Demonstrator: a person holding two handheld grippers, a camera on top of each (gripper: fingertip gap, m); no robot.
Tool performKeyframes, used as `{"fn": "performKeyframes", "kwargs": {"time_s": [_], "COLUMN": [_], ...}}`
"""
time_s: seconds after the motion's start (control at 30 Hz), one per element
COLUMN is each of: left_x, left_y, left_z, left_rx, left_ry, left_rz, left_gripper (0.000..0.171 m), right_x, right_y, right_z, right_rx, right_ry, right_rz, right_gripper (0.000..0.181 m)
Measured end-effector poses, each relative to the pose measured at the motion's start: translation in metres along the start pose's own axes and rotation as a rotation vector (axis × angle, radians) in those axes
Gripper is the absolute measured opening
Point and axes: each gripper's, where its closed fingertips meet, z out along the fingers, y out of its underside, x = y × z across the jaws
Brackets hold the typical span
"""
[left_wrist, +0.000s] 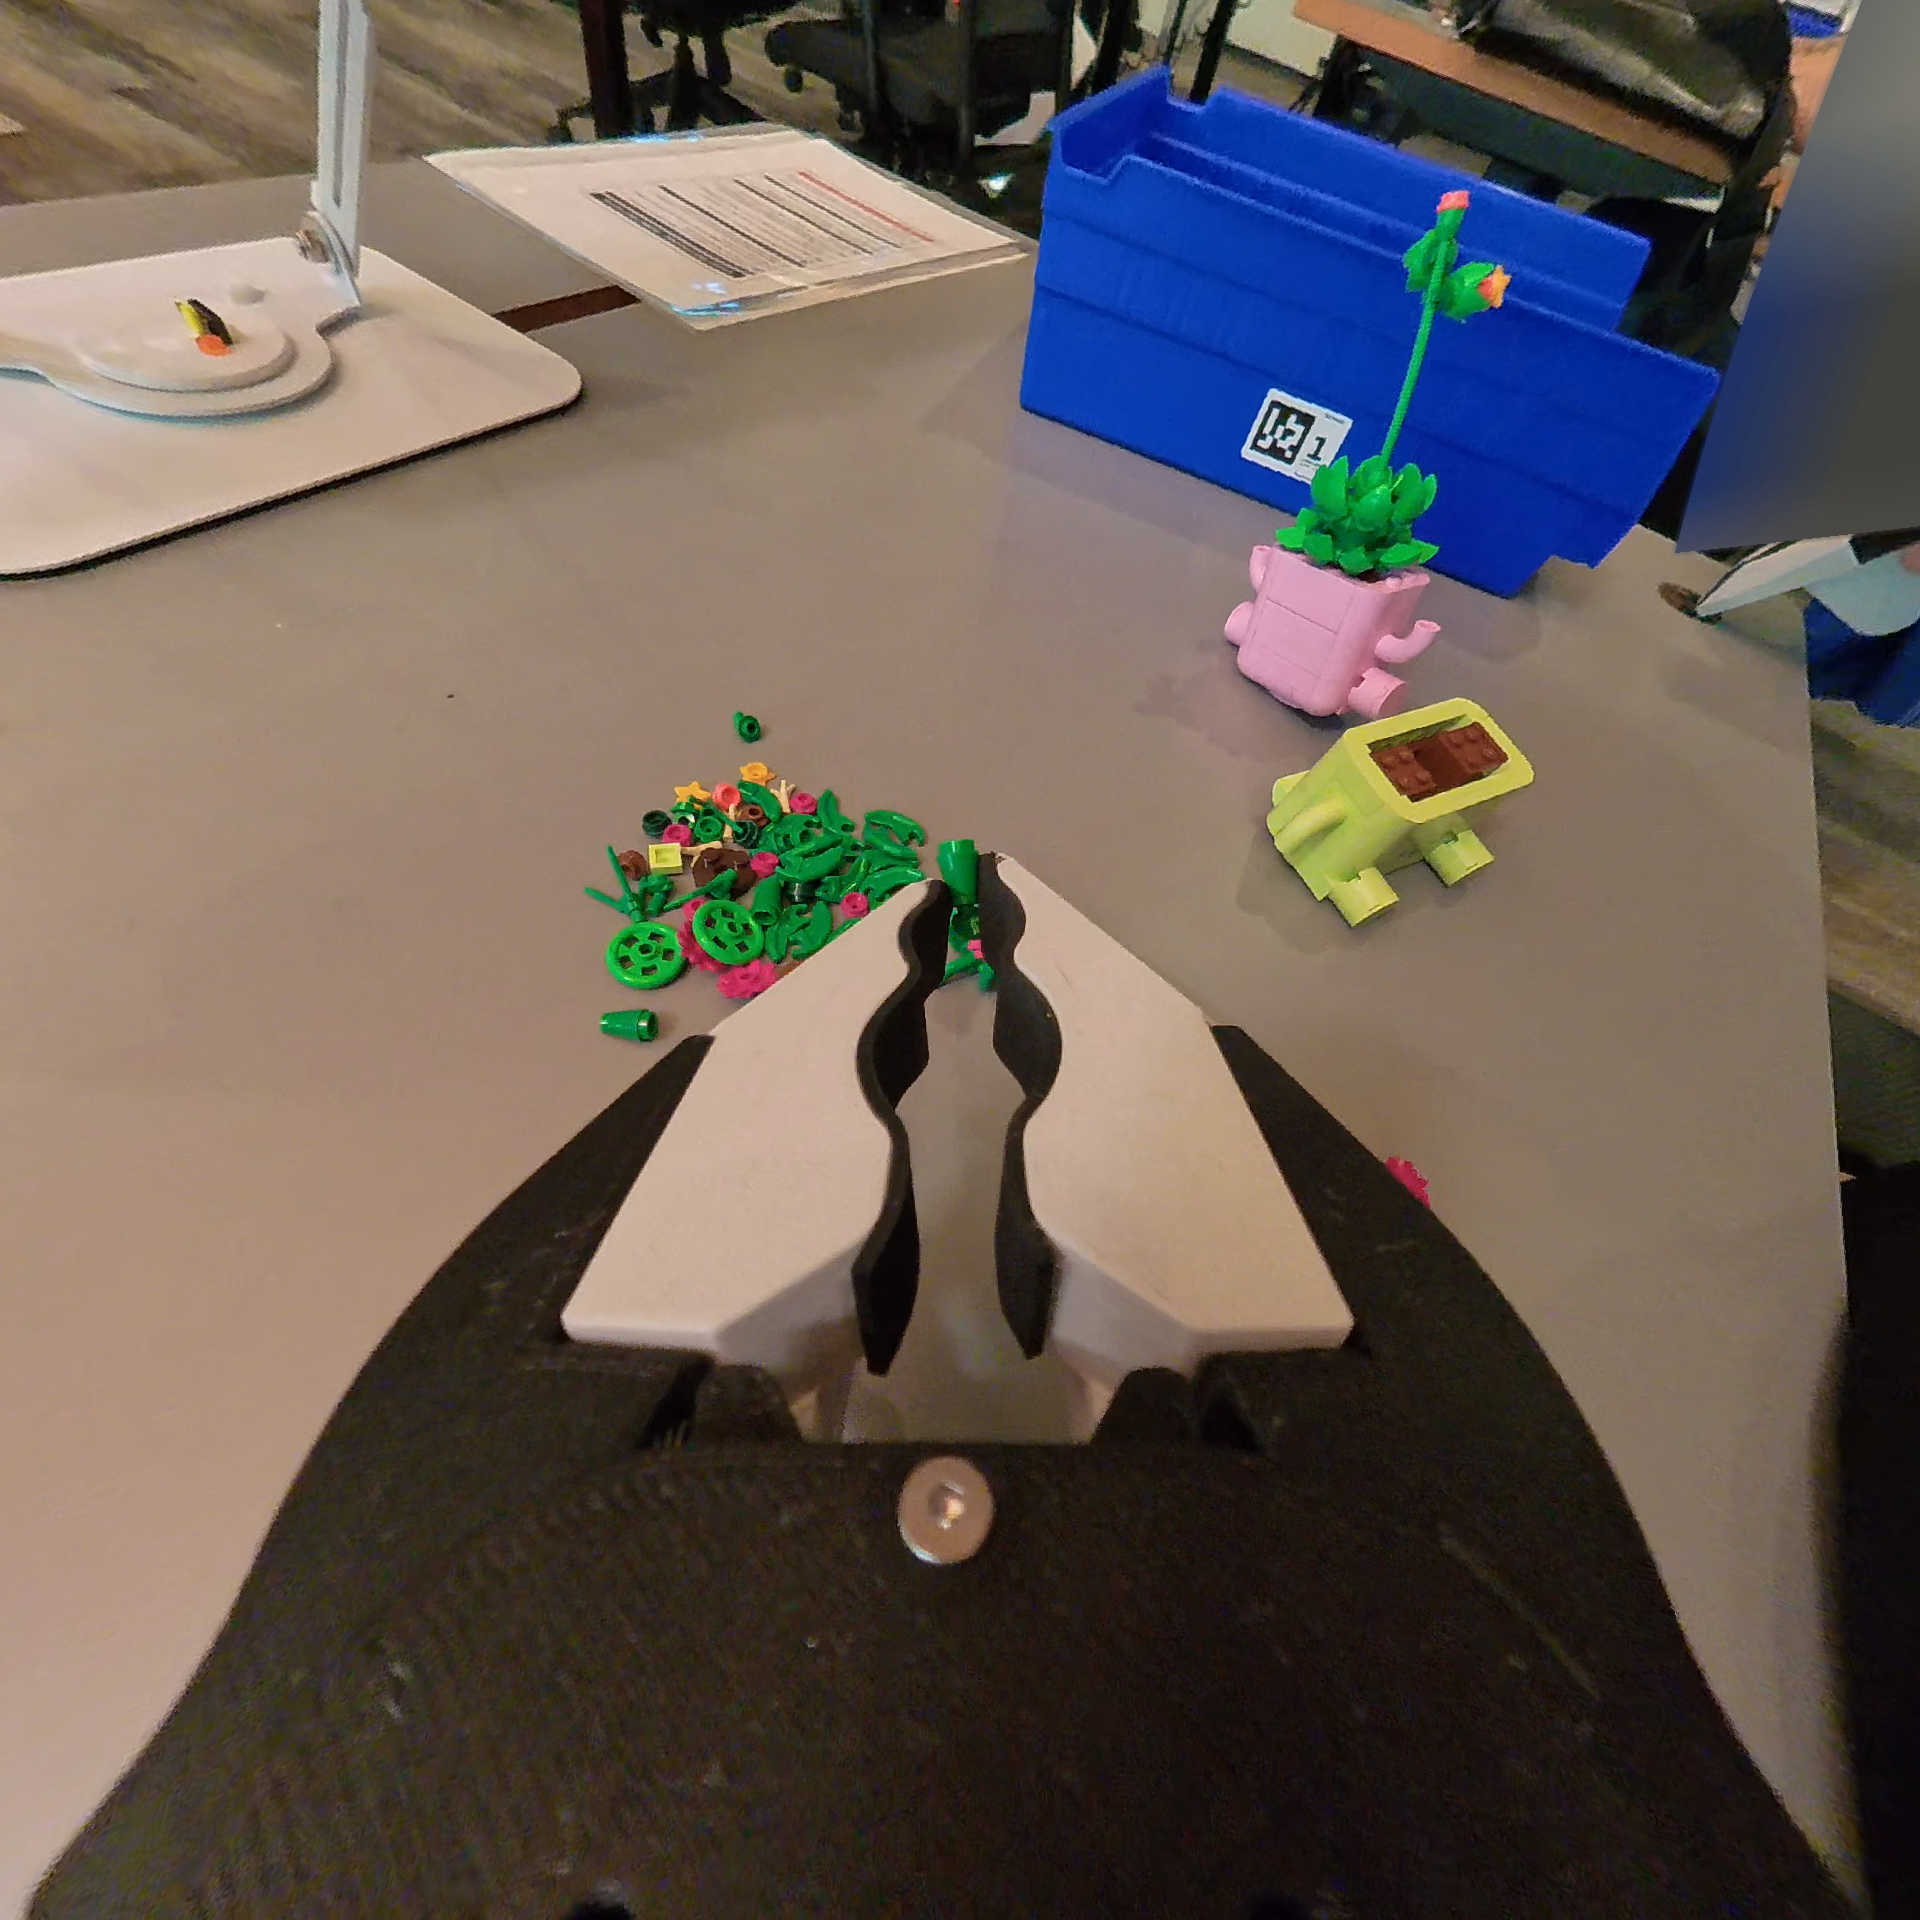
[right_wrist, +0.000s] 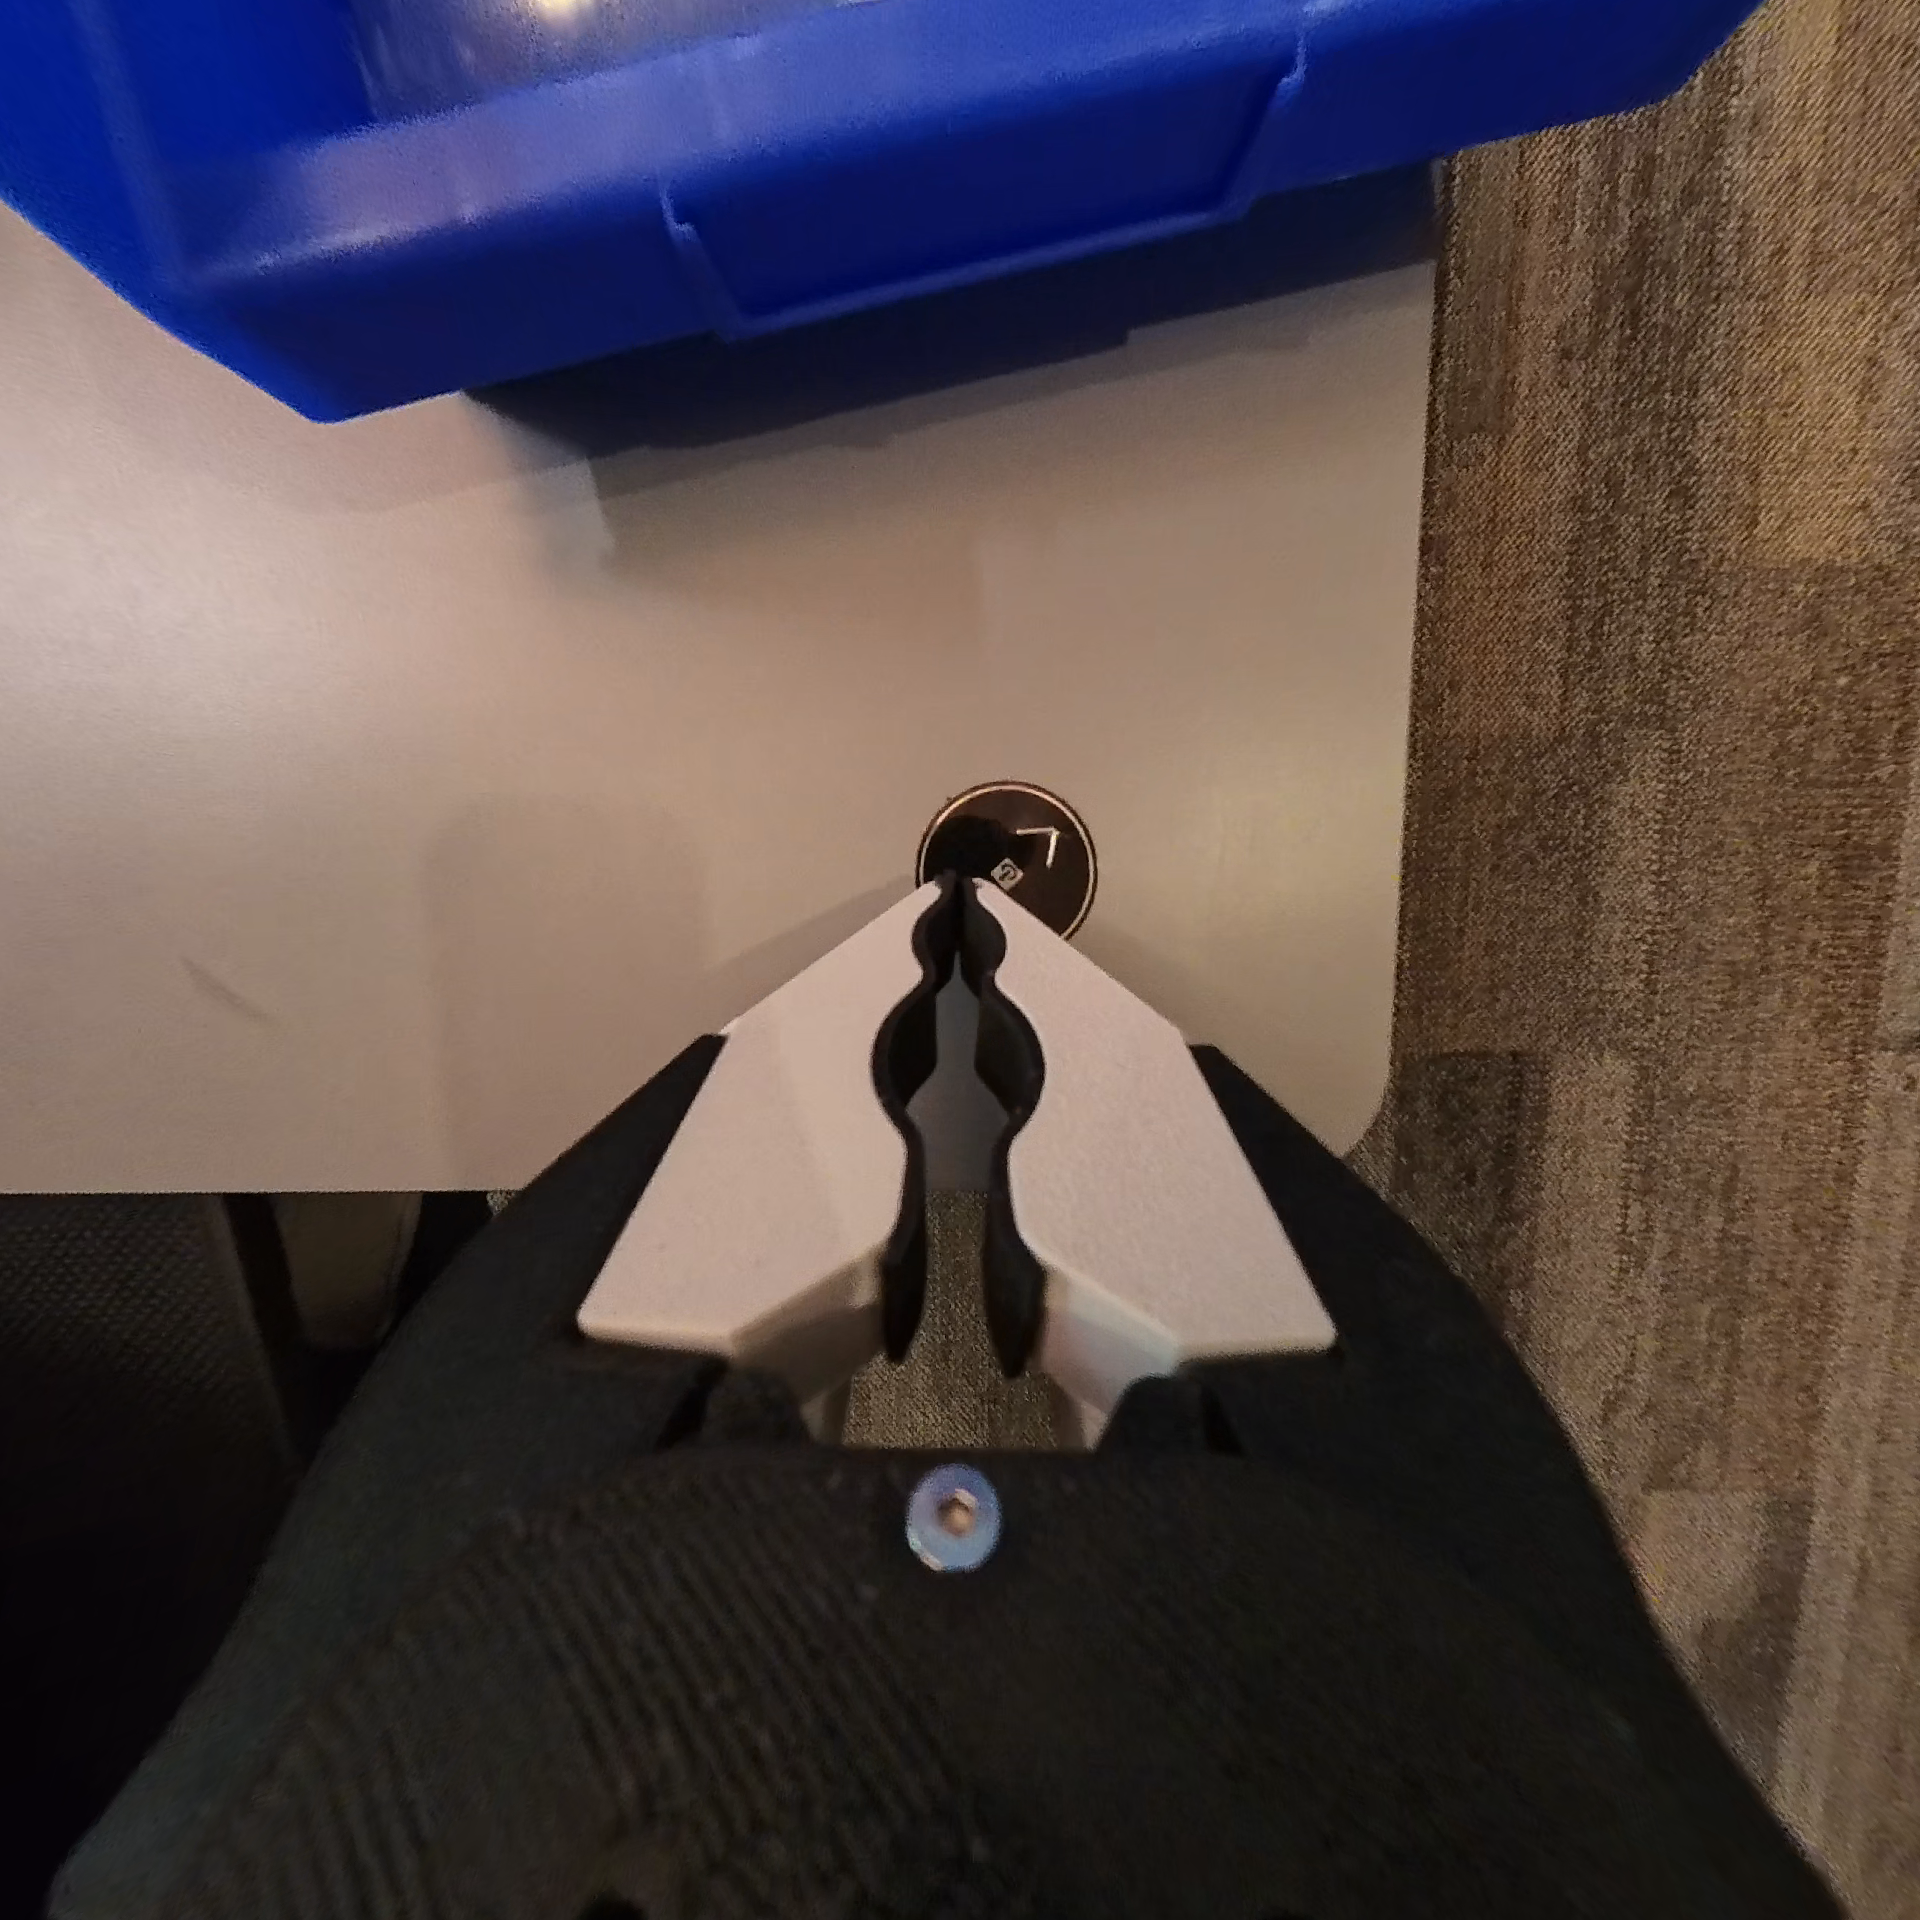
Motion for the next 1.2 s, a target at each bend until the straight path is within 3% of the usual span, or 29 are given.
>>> {"fn": "performKeyframes", "kwargs": {"time_s": [0.13,0.27,0.47,1.0,1.2], "left_x": [0.001,0.004,0.012,0.02,0.024], "left_y": [-0.002,-0.004,0.0,-0.024,-0.032], "left_z": [-0.004,-0.009,-0.016,-0.036,-0.044], "left_rx": [0.02,0.04,0.038,0.101,0.098], "left_ry": [0.001,0.025,0.031,0.058,0.043], "left_rz": [0.002,-0.008,0.006,-0.013,0.011], "left_gripper": [0.002,0.002,0.002,0.002,0.002], "right_x": [0.001,0.002,0.003,0.004,0.005], "right_y": [0.001,0.0,-0.001,-0.006,-0.009], "right_z": [0.001,0.0,-0.002,-0.011,-0.018], "right_rx": [-0.005,0.103,0.168,0.135,0.082], "right_ry": [0.002,-0.169,-0.239,-0.147,-0.056], "right_rz": [0.043,0.287,0.377,0.274,0.141], "right_gripper": [0.0,0.0,0.0,0.0,0.0]}}
